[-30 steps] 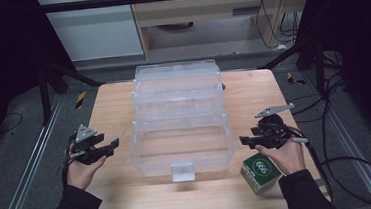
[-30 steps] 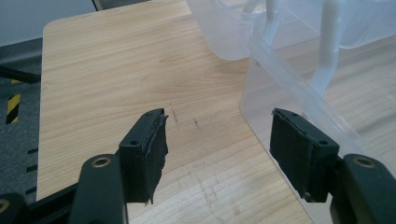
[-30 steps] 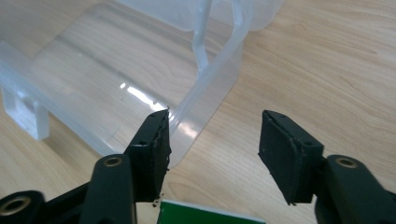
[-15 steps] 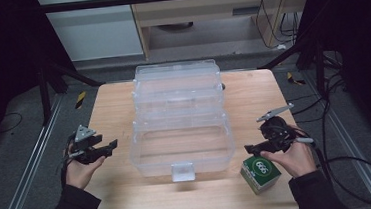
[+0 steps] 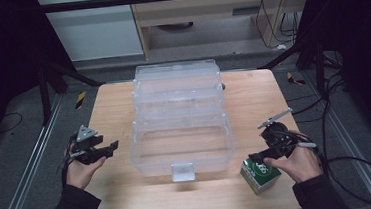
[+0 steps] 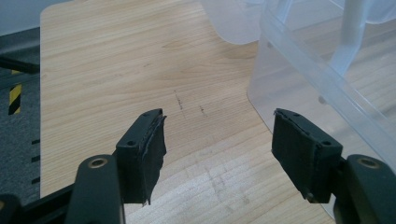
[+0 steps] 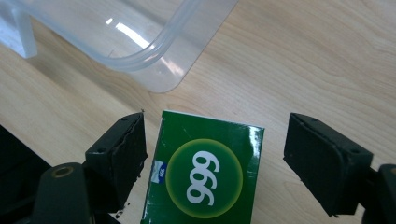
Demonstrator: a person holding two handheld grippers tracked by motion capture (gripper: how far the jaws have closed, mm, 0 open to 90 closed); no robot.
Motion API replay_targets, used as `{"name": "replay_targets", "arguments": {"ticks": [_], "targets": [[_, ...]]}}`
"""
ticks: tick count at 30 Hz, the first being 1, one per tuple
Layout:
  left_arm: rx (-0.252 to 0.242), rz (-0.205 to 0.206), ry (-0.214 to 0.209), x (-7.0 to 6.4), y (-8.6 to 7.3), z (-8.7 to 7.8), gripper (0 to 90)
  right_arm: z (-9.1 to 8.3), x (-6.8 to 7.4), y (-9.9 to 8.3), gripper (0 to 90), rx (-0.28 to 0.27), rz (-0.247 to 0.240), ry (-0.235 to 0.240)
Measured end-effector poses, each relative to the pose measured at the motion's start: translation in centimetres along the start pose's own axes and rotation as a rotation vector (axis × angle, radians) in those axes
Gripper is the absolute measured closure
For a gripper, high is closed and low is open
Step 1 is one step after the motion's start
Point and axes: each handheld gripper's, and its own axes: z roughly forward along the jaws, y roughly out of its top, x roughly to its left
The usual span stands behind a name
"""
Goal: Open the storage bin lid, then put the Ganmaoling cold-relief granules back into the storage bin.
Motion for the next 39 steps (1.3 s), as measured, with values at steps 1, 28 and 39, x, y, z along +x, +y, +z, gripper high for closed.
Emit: {"name": "replay_targets", "arguments": {"ticks": [1, 28, 39], "targets": [[0.001, 0.002, 0.001, 0.0, 0.0, 0.0, 33.9, 0.1, 0.0, 0.0, 21.8, 0.004, -0.001, 0.004], [0.041, 0.015, -0.001, 0.2, -0.2, 0.4, 32.9, 2.0, 1.3, -0.8, 8.7, 0.149, 0.008, -0.04], [0.058, 0.017, 0.005, 0.2, -0.4, 0.7, 32.7, 3.0, 1.2, -1.0, 5.6, 0.194, 0.008, -0.039]]}}
